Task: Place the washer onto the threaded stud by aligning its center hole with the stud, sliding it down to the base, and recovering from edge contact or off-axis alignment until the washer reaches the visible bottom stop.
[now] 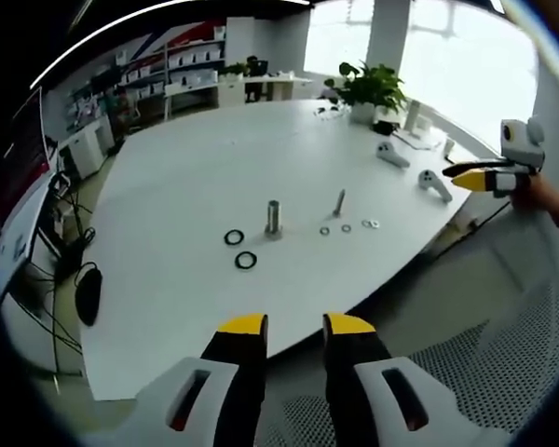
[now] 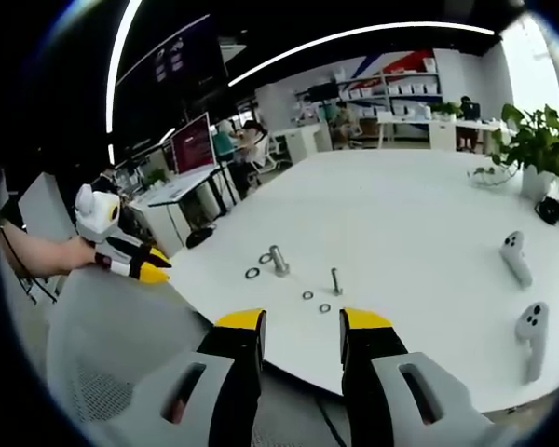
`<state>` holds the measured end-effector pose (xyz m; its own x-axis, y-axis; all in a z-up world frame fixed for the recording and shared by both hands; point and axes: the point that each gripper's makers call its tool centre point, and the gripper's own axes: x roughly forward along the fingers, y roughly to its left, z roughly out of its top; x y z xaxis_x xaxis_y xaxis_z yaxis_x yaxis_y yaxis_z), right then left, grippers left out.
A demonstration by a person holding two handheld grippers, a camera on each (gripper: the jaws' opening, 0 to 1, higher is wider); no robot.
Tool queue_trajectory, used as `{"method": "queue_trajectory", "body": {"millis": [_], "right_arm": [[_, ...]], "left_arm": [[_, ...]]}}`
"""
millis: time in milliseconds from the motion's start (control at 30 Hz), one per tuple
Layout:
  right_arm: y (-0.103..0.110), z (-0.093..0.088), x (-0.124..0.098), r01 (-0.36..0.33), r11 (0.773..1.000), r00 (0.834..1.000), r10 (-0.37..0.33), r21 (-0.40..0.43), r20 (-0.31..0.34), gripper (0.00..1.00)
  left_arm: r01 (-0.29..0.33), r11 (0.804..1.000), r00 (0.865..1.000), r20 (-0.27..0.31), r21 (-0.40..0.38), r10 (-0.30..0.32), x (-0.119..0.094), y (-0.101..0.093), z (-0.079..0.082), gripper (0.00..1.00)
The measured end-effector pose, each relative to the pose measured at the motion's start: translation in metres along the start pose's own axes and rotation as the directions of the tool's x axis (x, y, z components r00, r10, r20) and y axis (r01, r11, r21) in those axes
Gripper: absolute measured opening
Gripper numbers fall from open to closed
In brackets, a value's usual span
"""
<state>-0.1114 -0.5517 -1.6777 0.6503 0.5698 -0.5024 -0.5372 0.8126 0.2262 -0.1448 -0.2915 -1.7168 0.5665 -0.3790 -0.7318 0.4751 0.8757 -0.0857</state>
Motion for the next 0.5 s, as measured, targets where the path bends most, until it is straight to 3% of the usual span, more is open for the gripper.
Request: {"method": "queue_trajectory", "body": {"millis": [167,367,400,500], "right_arm": [[-0.003,0.006,-0.001,0.009,1.0,1.0,-0.009,0.014,0.025,0.34],[-0.003,0.003,-0.002,0.006,1.0,1.0,-0.007,0.014,0.018,0.35],[-0.003,0.003,-0.002,0.004,1.0,1.0,-0.005,0.017,0.015,0.35],[-0.002,0.002,-0.002,0.003,1.0,1.0,-0.003,0.009,0.012,0.35]], "left_arm": [[-0.007,1.0,1.0,0.012,-0.018,0.007,0.0,0.003,0.005,0.26],[-0.021,0.999,0.997,-0.074,0.034,0.024,0.002,0.009,0.0,0.26],[-0.028,0.999,0.995,-0.098,0.028,0.031,0.002,0.014,0.001,0.26],[-0.039,0.999,0.995,-0.091,0.013,0.04,0.008,0.027,0.016,0.26]]}}
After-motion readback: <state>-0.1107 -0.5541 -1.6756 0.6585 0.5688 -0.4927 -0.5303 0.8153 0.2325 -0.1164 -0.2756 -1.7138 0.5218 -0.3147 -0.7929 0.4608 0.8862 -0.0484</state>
